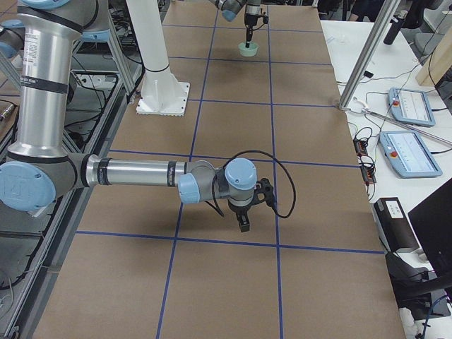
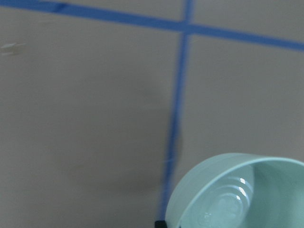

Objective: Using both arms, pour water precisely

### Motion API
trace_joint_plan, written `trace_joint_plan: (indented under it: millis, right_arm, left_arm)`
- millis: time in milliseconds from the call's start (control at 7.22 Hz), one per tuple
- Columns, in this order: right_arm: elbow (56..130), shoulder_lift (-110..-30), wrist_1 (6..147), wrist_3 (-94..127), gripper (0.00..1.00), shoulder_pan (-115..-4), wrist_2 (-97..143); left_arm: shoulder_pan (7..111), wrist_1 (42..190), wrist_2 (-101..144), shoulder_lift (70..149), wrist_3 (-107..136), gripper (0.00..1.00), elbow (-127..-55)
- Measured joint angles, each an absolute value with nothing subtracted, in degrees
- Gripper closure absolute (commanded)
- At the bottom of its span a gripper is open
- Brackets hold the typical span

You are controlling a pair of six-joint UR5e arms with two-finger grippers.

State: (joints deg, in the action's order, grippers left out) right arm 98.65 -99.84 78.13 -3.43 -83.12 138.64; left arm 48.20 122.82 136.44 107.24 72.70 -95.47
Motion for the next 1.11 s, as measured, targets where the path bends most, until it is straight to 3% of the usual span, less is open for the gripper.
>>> trace_joint_plan:
  millis: [277,554,1108]
  right_arm:
    - [98.3,-99.8,78.1,-3.5,0.01,-83.0,138.5]
    - [98.1,-99.8,78.0,-3.5,0.01,-82.9,138.4]
    - [97.8,-99.8,78.1,-3.5,0.01,-82.7,138.4]
  left_arm:
    - [41.1,111.9,127.3,119.4,76.7,1.00,-93.9]
    - [36.4,105.4,120.9,129.4,77.6,1.00,-87.8]
    - [33.0,104.7,118.1,134.7,78.5,1.00,-80.6]
